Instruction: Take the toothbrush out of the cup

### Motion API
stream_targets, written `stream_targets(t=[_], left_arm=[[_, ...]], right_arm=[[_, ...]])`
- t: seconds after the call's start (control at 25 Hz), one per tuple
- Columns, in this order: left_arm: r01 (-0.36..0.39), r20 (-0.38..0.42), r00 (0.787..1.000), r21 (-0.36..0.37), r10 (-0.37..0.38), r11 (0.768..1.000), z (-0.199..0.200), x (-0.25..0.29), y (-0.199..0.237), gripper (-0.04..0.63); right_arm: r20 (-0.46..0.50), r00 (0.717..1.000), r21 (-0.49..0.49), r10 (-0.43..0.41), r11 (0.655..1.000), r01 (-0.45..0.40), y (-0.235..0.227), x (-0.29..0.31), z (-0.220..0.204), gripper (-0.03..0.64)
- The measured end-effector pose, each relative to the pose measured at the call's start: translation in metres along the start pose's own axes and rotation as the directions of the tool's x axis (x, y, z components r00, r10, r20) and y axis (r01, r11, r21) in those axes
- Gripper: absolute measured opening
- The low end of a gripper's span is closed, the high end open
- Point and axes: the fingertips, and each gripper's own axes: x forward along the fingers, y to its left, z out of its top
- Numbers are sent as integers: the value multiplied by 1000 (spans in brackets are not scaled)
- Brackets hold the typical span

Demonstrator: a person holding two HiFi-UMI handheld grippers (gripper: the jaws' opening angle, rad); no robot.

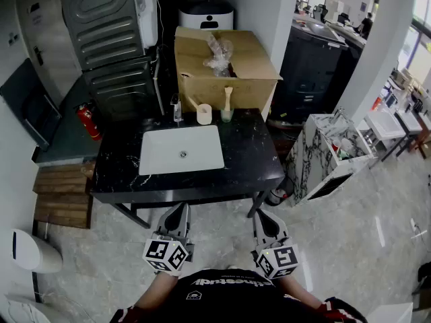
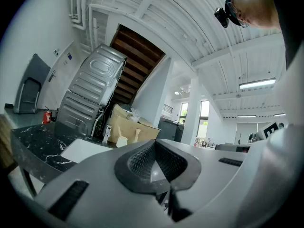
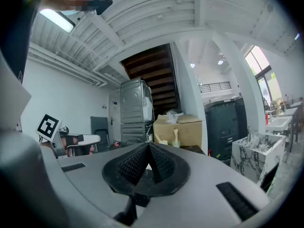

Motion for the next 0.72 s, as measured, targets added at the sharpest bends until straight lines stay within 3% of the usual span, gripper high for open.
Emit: stream_targets(t=[0.72], left_arm=[[23, 3, 1000, 14, -23, 1000, 8, -9, 28, 14]], right_arm=[[38, 999, 39, 1, 999, -2, 30, 13, 0, 35]])
